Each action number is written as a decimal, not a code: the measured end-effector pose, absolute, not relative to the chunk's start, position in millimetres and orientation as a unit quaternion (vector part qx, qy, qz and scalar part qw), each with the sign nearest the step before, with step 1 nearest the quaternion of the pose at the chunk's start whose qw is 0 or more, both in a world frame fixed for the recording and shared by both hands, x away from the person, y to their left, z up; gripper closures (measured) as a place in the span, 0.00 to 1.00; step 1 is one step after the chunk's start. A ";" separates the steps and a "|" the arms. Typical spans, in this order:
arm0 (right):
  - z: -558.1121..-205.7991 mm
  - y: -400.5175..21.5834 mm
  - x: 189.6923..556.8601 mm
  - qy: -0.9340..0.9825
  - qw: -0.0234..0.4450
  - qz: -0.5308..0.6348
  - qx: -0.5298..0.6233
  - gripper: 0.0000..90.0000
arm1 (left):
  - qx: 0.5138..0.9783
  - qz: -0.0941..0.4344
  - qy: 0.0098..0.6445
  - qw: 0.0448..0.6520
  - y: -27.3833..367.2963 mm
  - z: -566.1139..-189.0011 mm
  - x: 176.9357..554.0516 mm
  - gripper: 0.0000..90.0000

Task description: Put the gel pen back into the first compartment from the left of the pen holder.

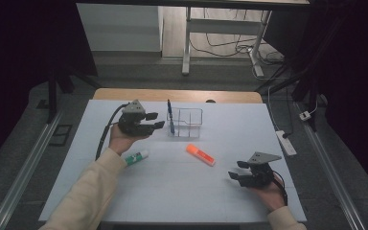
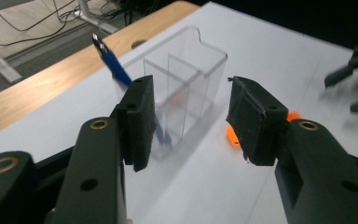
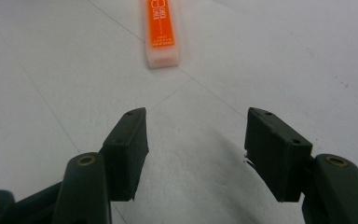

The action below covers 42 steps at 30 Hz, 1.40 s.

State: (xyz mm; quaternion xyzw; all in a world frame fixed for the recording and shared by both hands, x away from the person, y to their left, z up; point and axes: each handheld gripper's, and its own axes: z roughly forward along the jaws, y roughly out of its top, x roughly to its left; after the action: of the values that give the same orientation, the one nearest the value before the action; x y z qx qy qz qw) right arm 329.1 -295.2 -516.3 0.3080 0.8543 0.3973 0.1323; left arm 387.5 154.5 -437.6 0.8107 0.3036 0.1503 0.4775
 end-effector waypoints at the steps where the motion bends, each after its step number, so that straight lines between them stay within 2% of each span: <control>1: -516.3 -295.1 329.0 0.855 0.132 0.397 0.308 0.43 | 0.812 0.149 0.303 0.477 156.5 -439.9 383.4 0.56; 8: -515.3 -295.5 328.4 0.853 0.135 0.399 0.308 0.43 | 0.808 0.134 0.320 0.477 169.2 -457.4 362.2 0.55; 26: -511.6 -297.6 326.7 0.849 0.145 0.404 0.310 0.43 | 0.835 0.154 0.315 0.425 183.4 -477.0 287.3 0.50; 42: -511.1 -297.8 326.3 0.846 0.144 0.407 0.312 0.43 | 0.828 0.146 0.344 0.419 204.6 -494.5 260.2 0.49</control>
State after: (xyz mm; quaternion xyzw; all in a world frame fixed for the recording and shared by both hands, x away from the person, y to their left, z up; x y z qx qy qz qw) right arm 326.3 -297.8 -511.1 0.3123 0.8465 0.4067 0.1436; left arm 260.2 204.6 -494.5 0.8277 0.3437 0.1461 0.4188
